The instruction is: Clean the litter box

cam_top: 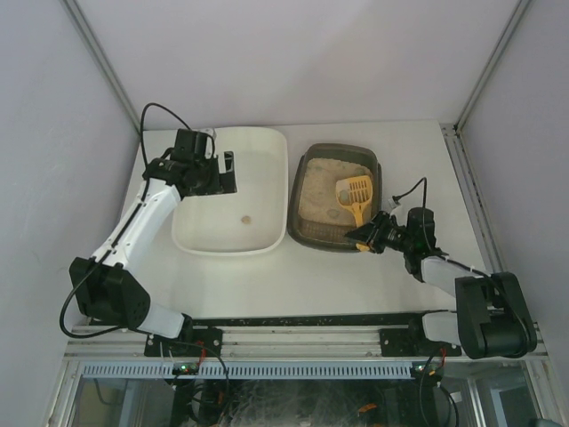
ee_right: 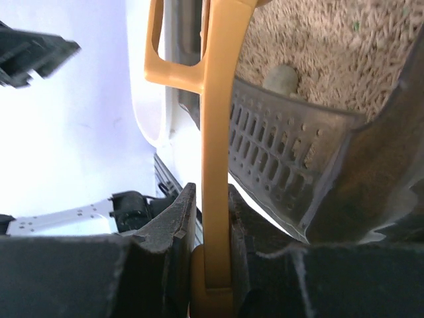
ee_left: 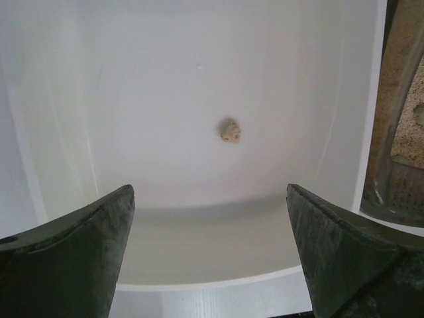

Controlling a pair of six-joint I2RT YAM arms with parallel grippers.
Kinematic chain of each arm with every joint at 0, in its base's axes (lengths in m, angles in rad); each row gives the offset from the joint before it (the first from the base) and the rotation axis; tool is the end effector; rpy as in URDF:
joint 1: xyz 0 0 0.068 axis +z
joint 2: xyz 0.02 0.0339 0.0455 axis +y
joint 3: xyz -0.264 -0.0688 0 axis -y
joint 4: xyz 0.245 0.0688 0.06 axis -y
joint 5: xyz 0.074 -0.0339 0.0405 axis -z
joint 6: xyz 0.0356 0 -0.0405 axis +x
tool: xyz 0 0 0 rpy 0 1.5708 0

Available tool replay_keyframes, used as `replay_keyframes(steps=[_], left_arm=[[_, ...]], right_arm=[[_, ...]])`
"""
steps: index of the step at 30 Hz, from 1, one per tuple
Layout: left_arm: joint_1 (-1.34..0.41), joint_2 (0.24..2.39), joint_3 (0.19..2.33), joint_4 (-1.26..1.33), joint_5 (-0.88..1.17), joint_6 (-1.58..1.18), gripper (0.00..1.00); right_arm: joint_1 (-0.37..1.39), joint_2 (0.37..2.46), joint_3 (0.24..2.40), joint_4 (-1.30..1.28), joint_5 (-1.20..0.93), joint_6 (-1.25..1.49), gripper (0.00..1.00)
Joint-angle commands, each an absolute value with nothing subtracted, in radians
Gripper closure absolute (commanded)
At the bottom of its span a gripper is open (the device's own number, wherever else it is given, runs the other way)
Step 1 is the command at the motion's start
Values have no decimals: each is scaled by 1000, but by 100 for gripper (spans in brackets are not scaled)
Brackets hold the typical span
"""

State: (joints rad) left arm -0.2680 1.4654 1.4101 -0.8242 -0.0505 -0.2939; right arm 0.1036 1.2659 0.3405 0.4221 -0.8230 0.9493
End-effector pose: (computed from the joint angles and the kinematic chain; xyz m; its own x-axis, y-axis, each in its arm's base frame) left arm 0.2994 -0.0804 0.3380 -0.7787 -0.0862 -0.6215 0.0082 0.9890 -0.1475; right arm 0.2182 0.0489 0.1583 -0.8559 0.4669 -0.2225 -0.0229 0.3957 0.9181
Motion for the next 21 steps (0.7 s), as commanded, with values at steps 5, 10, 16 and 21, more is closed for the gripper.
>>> replay_keyframes(steps=[5,10,16,21], left_arm=[[-267,1395,1322,-732,-75,-219,0],[-268,1394,1315,-729,-56,-202,0],[-268,1391,1313,-730,-51,-194,0],[-268,1388,1311,-728,-43,-175,0]], right_arm=[[94,1364,290,1043,-881,1248,100],[135,1521,314,1261,-891,1365,100],[130,1610,314,1320,-871,1409,100],[198,1549,366,1086,-855,1276,100]])
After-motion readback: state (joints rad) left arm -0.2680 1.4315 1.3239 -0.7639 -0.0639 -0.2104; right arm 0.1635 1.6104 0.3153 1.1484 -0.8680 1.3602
